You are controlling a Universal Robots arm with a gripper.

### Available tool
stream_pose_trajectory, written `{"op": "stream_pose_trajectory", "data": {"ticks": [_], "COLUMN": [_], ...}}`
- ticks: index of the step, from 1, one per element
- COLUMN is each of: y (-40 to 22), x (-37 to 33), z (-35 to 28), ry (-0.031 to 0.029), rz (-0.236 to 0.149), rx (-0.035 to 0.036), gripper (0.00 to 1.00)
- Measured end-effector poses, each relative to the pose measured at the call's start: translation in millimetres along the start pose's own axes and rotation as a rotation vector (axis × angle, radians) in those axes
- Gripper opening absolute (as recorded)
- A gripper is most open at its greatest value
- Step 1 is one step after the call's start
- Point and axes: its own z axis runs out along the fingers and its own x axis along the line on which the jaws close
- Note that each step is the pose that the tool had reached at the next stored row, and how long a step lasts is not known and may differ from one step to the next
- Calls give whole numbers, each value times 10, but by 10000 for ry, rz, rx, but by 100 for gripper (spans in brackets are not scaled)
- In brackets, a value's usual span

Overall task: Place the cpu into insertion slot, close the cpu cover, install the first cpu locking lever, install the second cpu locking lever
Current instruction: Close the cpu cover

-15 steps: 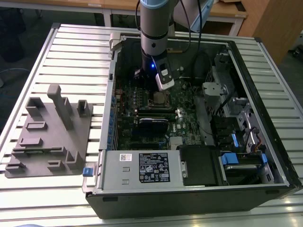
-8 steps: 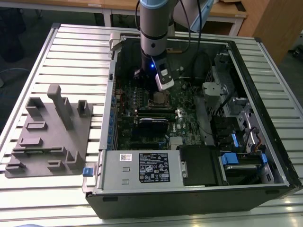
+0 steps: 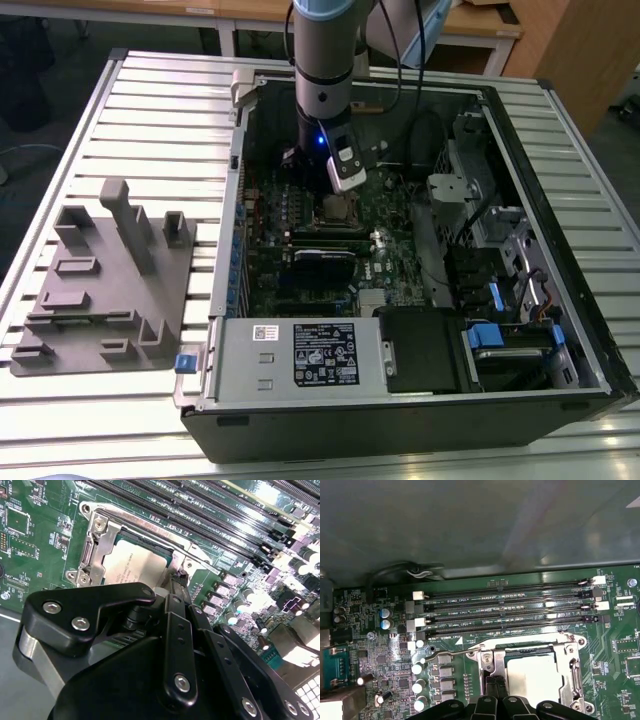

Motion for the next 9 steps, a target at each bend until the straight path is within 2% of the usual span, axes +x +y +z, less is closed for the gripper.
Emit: {"op": "stream_pose_trajectory", "data": {"ticks": [6,9], "y": [1,3], "x": [0,-2], "z": [1,-21], "ry": [-3,-3], "rz": [0,1], "rx": [-4,-5], "gripper": [11,11]}}
